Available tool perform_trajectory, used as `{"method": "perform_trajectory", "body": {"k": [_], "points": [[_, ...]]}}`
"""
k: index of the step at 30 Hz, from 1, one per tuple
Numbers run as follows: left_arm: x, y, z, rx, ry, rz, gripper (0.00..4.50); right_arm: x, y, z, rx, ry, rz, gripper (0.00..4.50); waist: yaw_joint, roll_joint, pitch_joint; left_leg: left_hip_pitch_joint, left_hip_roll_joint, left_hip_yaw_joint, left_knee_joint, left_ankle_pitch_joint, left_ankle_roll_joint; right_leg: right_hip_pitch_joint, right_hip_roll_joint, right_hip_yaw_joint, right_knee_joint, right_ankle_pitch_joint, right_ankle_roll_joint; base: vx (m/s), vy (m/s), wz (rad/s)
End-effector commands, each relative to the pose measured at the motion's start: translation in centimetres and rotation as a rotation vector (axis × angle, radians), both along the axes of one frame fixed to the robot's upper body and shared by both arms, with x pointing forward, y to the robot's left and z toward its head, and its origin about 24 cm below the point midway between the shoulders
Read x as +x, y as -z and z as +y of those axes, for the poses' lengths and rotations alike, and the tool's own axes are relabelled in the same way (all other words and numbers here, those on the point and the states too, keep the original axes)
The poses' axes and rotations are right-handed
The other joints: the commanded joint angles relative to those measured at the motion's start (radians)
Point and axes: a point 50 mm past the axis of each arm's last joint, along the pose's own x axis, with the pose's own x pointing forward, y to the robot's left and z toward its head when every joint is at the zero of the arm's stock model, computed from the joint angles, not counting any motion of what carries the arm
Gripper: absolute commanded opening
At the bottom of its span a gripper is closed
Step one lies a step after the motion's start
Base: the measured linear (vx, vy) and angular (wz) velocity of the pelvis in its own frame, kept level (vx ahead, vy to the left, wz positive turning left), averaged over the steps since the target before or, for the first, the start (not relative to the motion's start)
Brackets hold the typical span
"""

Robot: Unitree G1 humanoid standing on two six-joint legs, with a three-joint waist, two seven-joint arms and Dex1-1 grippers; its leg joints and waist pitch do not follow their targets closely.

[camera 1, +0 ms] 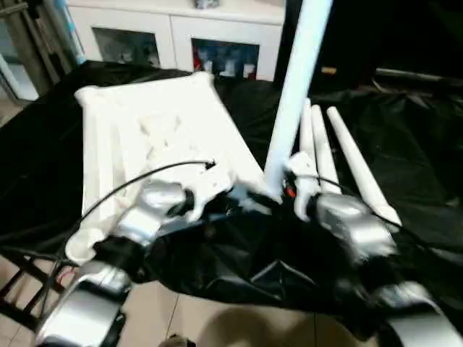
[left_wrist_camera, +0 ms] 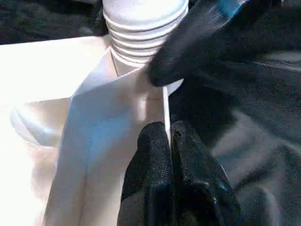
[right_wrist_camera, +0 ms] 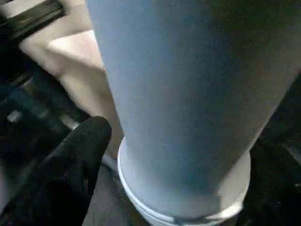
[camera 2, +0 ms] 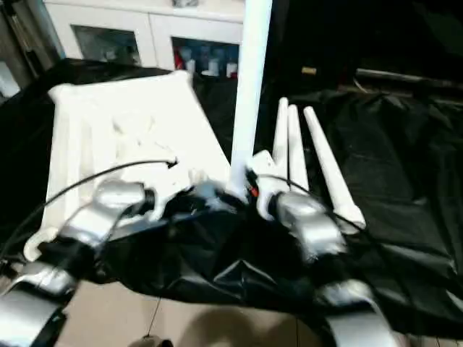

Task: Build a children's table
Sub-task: Rotate leg to tighten

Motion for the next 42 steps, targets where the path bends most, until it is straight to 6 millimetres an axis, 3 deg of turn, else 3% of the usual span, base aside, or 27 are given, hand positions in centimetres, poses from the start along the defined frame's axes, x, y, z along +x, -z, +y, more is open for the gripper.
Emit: {"method": "perform_trajectory", "body": {"k": [1,9,14,15,20,27,29,32,40,42], "points": [[-0.8,-1.3,-1.8,-0.068,0.164,-0.030,0.00,-0.8,-0.7,1.0,0.013,-0.143,-0.005,4.02,0.003,0.001,-0.069,0.031,0.054,-0.022,-0.064,-0.191,0.045,0.040,-0.083,0.041,-0.062,-0.044,-0.243,0.000,0.000,0.00],[-1.2,-1.3,0.3,-0.008,0.228,0.035,0.00,-1.7,-1.4,-1.0,-0.020,-0.227,0.022,4.02,0.017,0.002,-0.068,0.035,0.054,-0.021,-0.064,-0.207,0.029,0.032,-0.084,0.042,-0.066,-0.085,-0.243,0.000,0.000,0.00],[-1.4,-1.3,0.7,-0.006,0.252,0.059,0.00,-2.0,-1.3,-0.9,-0.018,-0.242,0.048,3.67,0.019,0.001,-0.070,0.033,0.053,-0.021,-0.063,-0.196,0.024,0.034,-0.085,0.041,-0.063,-0.070,-0.245,0.000,0.000,0.00],[-1.4,-1.3,0.7,-0.006,0.252,0.059,0.00,-2.0,-1.3,-0.8,-0.015,-0.242,0.050,3.36,0.019,0.000,-0.071,0.033,0.053,-0.021,-0.062,-0.190,0.027,0.035,-0.085,0.041,-0.061,-0.063,-0.246,0.000,0.000,0.00],[-1.3,-1.4,0.7,-0.016,0.245,0.053,0.00,-2.4,-0.9,-0.4,-0.009,-0.255,0.074,2.96,0.020,0.000,-0.071,0.033,0.053,-0.022,-0.062,-0.181,0.031,0.035,-0.085,0.040,-0.061,-0.052,-0.246,0.000,0.000,0.00],[0.8,-1.8,-0.7,-0.068,0.020,-0.054,0.00,-0.9,1.0,0.8,0.017,-0.004,0.083,2.78,0.010,0.001,-0.067,0.037,0.051,-0.024,-0.066,-0.232,-0.007,0.030,-0.089,0.043,-0.071,-0.148,-0.234,0.000,0.000,0.00],[1.5,-1.8,-1.5,-0.090,-0.075,-0.064,0.00,0.0,1.8,1.4,0.006,0.129,0.083,2.77,-0.004,0.001,-0.063,0.037,0.047,-0.025,-0.069,-0.265,-0.029,0.028,-0.089,0.043,-0.076,-0.208,-0.226,0.000,0.000,0.00],[2.1,-1.9,-2.4,-0.107,-0.158,-0.070,0.00,0.6,2.5,2.2,-0.004,0.253,0.100,2.77,-0.011,0.000,-0.061,0.038,0.046,-0.029,-0.071,-0.284,-0.036,0.029,-0.091,0.044,-0.085,-0.269,-0.205,0.000,0.000,0.00],[2.6,-1.9,-5.8,-0.130,-0.268,-0.101,0.00,1.8,3.0,6.6,0.046,0.435,0.153,2.77,-0.023,0.003,-0.068,0.036,0.044,-0.027,-0.069,-0.230,-0.015,0.033,-0.087,0.044,-0.078,-0.162,-0.222,0.000,0.000,0.00],[2.4,-2.0,-6.0,-0.137,-0.244,-0.100,0.00,1.8,2.7,6.7,0.065,0.418,0.146,3.33,-0.022,0.003,-0.067,0.036,0.044,-0.026,-0.069,-0.233,-0.005,0.035,-0.085,0.043,-0.079,-0.148,-0.221,0.000,0.000,0.00]]}}
